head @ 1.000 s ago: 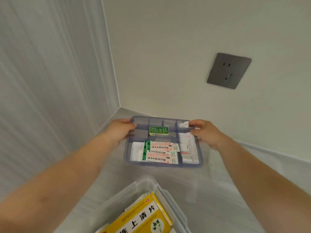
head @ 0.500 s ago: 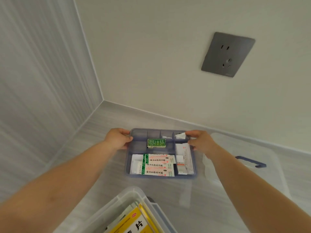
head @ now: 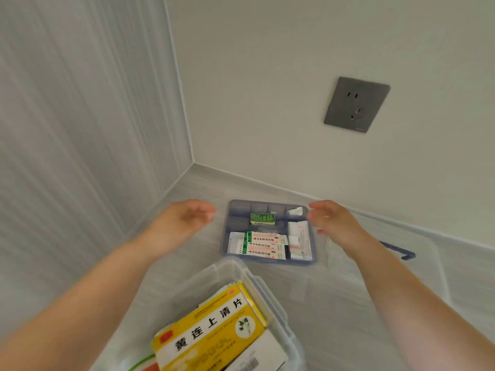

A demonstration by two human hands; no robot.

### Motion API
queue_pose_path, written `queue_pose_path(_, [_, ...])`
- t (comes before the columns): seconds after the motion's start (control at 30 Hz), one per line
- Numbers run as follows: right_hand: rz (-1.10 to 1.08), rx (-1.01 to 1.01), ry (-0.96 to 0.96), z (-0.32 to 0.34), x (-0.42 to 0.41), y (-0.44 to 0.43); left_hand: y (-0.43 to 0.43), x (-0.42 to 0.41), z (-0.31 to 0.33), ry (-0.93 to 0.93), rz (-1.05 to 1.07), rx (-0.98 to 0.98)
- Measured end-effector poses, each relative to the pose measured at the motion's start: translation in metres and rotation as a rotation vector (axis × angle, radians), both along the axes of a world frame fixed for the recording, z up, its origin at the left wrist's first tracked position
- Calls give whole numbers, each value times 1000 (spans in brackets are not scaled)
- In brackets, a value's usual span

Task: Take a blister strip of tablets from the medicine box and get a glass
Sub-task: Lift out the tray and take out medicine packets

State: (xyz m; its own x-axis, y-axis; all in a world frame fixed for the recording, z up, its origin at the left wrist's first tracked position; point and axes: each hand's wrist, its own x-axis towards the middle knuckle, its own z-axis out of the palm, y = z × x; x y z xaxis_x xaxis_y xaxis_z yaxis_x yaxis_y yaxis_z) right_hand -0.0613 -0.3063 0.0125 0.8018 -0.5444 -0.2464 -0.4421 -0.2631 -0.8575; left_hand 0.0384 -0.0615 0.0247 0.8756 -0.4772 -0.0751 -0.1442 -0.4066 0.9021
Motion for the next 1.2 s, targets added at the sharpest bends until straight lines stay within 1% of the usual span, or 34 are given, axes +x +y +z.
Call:
queue_pose_path(0.07, [98,-49,-72,17,-18,21,35,-40,14,-129,1,-13])
queue_pose_path(0.1, [144,-68,-110,25,-27,32,53,-60,18,-210,11,11])
queue_pose_path(0.2, [282,-123,-183,40,-51,67,95,-116,13,-439,76,187])
queue_pose_path(0.33, [516,-206,-117,40,-73,110,125,-163,-15,-650,52,303])
queue_pose_path(0.37, [578,-229,-82,37,-76,119,128,-171,-23,-667,26,314])
queue_pose_path(0.43, [683,-293,13,29,-79,135,132,-182,-34,-648,45,286])
queue_pose_path(0.47, [737,-354,63,24,-79,142,133,-184,-37,-641,46,288])
queue_pose_path(0.6, [1007,-733,180,10,-72,161,133,-184,-41,-768,88,374])
queue_pose_path(0.67, [1025,-810,234,9,-65,166,136,-185,-42,-778,108,401])
queue_pose_path(0.73, [1024,-832,308,10,-57,168,136,-188,-41,-756,116,438])
queue_pose_path(0.83, [1093,-892,411,14,-46,174,137,-190,-42,-765,111,465])
queue_pose_path(0.97, [1132,-896,487,18,-33,179,137,-190,-45,-792,146,452])
queue_pose_path(1.0, [1130,-870,489,19,-31,178,137,-191,-46,-789,157,439])
queue_pose_path(1.07, [1112,-756,465,24,-26,176,137,-191,-45,-773,168,409])
queue_pose_path(1.2, [1055,-611,378,37,-22,165,137,-193,-41,-764,166,461])
